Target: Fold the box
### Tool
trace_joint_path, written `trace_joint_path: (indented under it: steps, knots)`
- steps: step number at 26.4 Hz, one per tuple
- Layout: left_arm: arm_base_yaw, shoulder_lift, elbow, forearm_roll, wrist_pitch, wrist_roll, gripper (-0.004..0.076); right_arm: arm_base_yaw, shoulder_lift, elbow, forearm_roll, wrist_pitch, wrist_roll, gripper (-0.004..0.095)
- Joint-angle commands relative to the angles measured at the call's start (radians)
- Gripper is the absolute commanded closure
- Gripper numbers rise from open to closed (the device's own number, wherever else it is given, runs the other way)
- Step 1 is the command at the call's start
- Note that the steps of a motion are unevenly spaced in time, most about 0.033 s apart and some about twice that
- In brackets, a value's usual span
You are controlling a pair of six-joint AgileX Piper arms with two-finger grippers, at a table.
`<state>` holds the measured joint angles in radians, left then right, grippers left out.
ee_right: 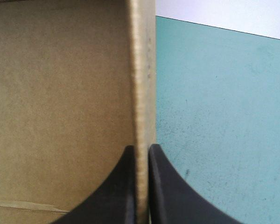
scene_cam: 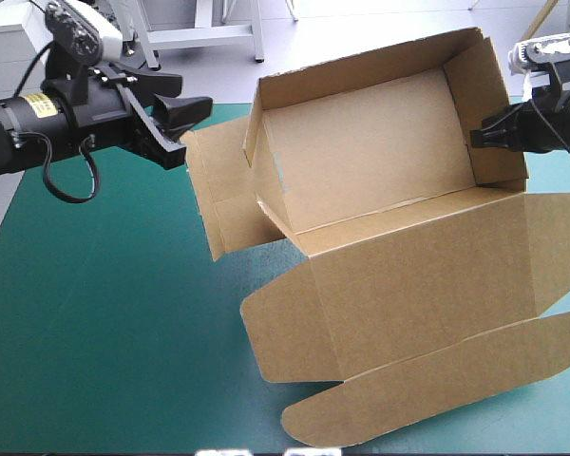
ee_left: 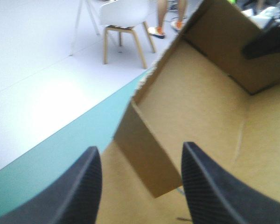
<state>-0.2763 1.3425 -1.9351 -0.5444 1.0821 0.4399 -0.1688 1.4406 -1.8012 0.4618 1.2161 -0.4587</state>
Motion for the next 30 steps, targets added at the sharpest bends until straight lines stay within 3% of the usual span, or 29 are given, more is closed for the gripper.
trace_joint_path:
  steps: [1, 7, 10, 15, 17, 23, 30]
  knots:
    - [-0.006, -0.047, -0.049, 0.146, -0.051, -0.09, 0.0521, -0.008, -0.038, -0.024, 0.039, -0.056, 0.004, 0.0927]
    - [-0.006, -0.094, -0.049, 0.492, -0.033, -0.226, 0.0733, -0.008, -0.038, -0.024, 0.039, -0.058, 0.004, 0.0927]
    - [-0.006, -0.104, -0.049, 0.695, 0.026, -0.289, 0.0731, -0.008, -0.038, -0.024, 0.041, -0.058, 0.004, 0.0927]
    - [-0.006, -0.091, -0.041, 1.088, 0.215, -0.44, 0.0731, -0.008, -0.038, -0.024, 0.043, -0.058, 0.004, 0.0927]
    - [0.007, -0.094, 0.001, 1.186, 0.213, -0.51, 0.0731, -0.008, -0.038, -0.024, 0.045, -0.058, 0.004, 0.0928]
    - [0.107, -0.092, 0.154, 1.125, 0.197, -0.503, 0.0723, -0.008, -0.038, -0.024, 0.051, -0.054, 0.004, 0.0927]
    - [0.358, -0.092, 0.605, 0.827, -0.085, -0.504, 0.0723, -0.008, -0.038, -0.024, 0.055, -0.05, 0.004, 0.0927]
